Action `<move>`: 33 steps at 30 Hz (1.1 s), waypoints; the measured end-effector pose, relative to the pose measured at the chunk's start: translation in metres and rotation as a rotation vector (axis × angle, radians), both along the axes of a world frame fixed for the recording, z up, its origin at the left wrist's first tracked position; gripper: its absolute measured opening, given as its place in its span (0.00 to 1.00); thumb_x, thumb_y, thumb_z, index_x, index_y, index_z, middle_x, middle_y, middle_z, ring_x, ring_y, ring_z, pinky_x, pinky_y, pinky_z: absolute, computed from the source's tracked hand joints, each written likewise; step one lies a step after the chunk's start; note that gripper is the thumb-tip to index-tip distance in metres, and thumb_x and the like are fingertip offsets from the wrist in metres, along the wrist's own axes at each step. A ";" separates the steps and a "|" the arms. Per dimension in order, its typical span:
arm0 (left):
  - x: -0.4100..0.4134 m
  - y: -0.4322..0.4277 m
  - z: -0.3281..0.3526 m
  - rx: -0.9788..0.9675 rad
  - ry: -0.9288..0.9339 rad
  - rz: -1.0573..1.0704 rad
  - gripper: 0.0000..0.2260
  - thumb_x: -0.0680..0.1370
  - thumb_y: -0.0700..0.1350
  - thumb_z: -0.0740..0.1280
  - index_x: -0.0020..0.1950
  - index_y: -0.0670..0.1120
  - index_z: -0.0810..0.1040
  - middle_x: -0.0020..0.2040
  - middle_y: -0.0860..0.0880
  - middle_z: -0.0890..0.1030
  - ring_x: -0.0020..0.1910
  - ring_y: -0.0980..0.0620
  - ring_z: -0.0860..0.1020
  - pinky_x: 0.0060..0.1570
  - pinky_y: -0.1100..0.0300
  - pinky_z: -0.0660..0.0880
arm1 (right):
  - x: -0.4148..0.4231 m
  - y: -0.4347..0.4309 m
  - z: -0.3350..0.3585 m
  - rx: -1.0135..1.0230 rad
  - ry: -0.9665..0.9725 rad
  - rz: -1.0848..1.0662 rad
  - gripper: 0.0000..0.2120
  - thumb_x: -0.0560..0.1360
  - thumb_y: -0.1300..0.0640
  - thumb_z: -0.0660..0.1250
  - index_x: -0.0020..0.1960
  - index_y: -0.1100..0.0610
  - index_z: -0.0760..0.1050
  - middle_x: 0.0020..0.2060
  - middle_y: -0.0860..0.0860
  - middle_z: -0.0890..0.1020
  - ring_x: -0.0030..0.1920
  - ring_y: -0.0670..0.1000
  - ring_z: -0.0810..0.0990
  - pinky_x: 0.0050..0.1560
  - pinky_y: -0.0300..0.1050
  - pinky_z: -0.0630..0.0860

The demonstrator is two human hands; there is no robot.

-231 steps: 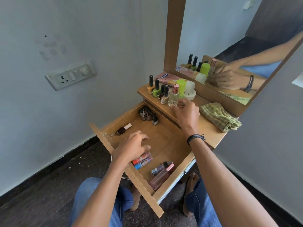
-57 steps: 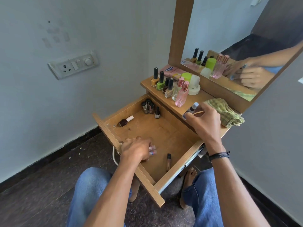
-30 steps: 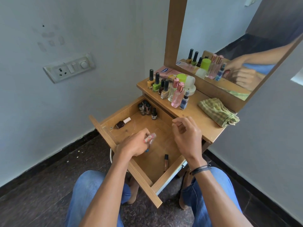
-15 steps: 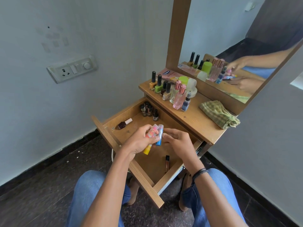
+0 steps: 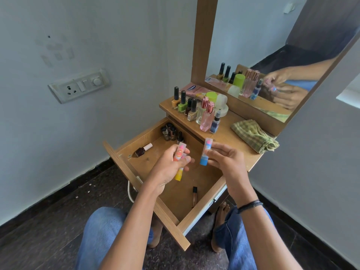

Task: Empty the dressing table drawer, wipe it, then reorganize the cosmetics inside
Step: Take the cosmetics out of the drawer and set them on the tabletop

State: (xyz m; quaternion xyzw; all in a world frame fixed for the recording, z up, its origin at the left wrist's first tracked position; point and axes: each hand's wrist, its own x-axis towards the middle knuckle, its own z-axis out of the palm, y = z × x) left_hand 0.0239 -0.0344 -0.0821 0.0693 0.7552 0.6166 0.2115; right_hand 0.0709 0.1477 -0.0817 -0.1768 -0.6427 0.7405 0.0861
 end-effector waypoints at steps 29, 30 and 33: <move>-0.015 0.100 0.007 0.197 0.516 0.319 0.07 0.82 0.42 0.67 0.60 0.46 0.79 0.58 0.54 0.83 0.58 0.58 0.80 0.55 0.63 0.78 | -0.049 0.045 -0.002 0.786 0.125 -0.211 0.17 0.73 0.64 0.75 0.60 0.54 0.81 0.52 0.46 0.86 0.49 0.40 0.84 0.48 0.24 0.75; -0.015 0.103 0.006 0.182 0.543 0.319 0.07 0.82 0.43 0.67 0.60 0.46 0.79 0.58 0.54 0.83 0.58 0.58 0.80 0.54 0.65 0.78 | -0.049 0.045 -0.001 0.776 0.116 -0.211 0.17 0.73 0.64 0.76 0.60 0.54 0.81 0.51 0.46 0.86 0.49 0.40 0.84 0.49 0.25 0.76; -0.017 0.107 0.003 0.156 0.575 0.317 0.08 0.82 0.44 0.67 0.61 0.46 0.79 0.58 0.53 0.83 0.58 0.58 0.79 0.52 0.67 0.77 | -0.049 0.045 0.001 0.733 0.101 -0.211 0.21 0.72 0.65 0.76 0.62 0.52 0.79 0.49 0.43 0.84 0.48 0.38 0.83 0.52 0.33 0.80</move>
